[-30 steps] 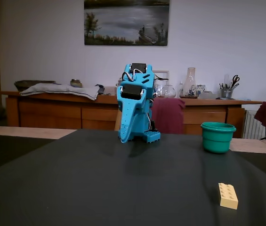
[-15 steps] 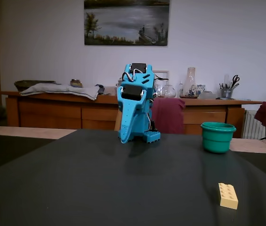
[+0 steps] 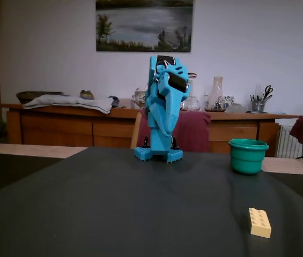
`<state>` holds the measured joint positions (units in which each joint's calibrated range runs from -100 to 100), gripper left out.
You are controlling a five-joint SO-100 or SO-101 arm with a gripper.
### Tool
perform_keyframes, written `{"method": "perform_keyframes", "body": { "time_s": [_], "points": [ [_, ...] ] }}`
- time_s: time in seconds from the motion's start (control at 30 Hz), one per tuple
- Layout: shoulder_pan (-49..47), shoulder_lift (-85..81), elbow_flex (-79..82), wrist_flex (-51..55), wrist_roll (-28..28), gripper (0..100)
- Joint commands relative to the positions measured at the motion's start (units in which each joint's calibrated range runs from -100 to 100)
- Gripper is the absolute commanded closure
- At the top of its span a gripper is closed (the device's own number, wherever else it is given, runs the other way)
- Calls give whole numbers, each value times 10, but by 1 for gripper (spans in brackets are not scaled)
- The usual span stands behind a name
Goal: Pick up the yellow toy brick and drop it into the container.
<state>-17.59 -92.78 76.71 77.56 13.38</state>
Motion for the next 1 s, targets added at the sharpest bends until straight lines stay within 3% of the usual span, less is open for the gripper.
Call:
{"method": "perform_keyframes", "body": {
  "time_s": [0.0, 0.3, 0.5, 0.77, 0.97],
  "points": [
    [-16, 107, -81, -9, 7, 100],
    [-23, 501, -356, -50, 6, 100],
    [-96, 726, -507, -75, 6, 100],
    [-182, 797, -520, -102, 38, 100],
    [-170, 865, -520, -185, 53, 100]
  ]
}}
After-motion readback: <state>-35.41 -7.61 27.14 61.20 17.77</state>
